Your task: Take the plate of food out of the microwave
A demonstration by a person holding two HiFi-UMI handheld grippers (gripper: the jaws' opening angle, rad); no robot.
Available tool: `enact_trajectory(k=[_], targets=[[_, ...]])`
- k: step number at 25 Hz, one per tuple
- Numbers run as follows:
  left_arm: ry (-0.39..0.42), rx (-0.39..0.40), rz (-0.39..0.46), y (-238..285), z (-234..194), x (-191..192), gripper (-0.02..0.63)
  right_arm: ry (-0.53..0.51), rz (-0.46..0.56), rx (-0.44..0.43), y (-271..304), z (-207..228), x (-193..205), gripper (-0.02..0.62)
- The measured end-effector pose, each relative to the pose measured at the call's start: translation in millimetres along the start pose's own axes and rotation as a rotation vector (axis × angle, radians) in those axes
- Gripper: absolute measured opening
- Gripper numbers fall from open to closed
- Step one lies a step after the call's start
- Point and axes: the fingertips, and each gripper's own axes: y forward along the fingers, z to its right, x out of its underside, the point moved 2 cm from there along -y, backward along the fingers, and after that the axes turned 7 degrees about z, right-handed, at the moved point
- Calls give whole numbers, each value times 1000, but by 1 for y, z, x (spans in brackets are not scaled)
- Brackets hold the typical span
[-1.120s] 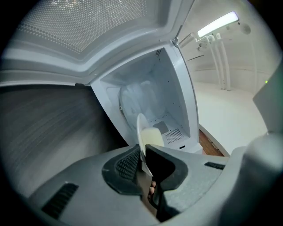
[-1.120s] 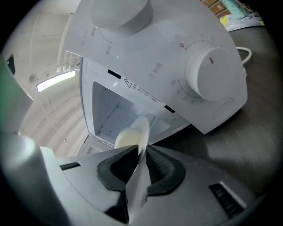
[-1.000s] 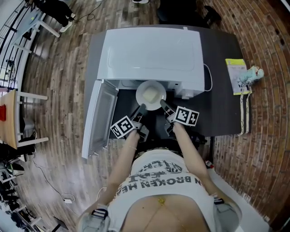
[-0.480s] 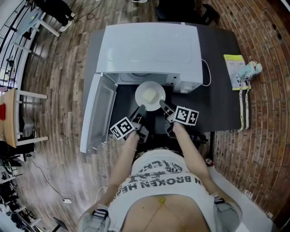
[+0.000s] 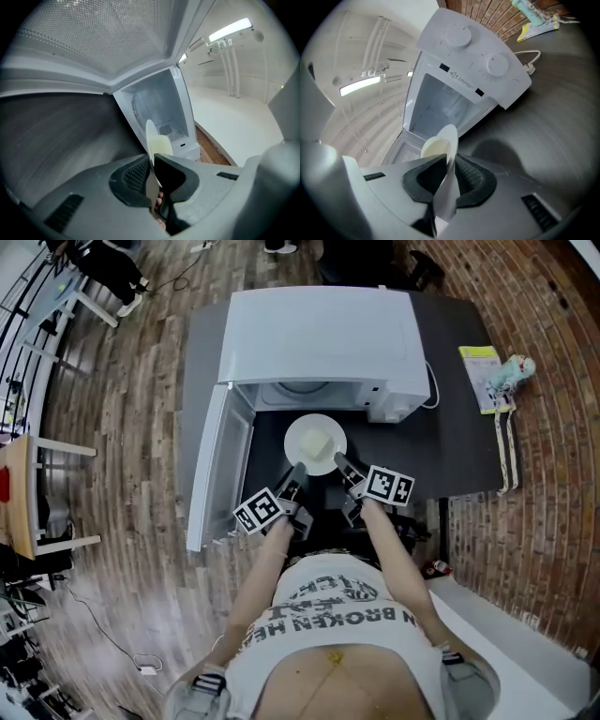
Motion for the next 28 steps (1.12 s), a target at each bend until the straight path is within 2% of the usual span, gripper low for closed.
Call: enact_trajectory(k=[10, 17, 28], targets=[[-9, 18, -60, -53, -12, 10, 32, 25, 54, 44, -30, -16, 54, 54], [12, 46, -110, -71, -9, 17, 32, 34, 108, 58, -50, -22, 72, 54], [15, 80, -183, -96, -9, 49, 32, 71, 195, 101, -94, -16, 100, 52]])
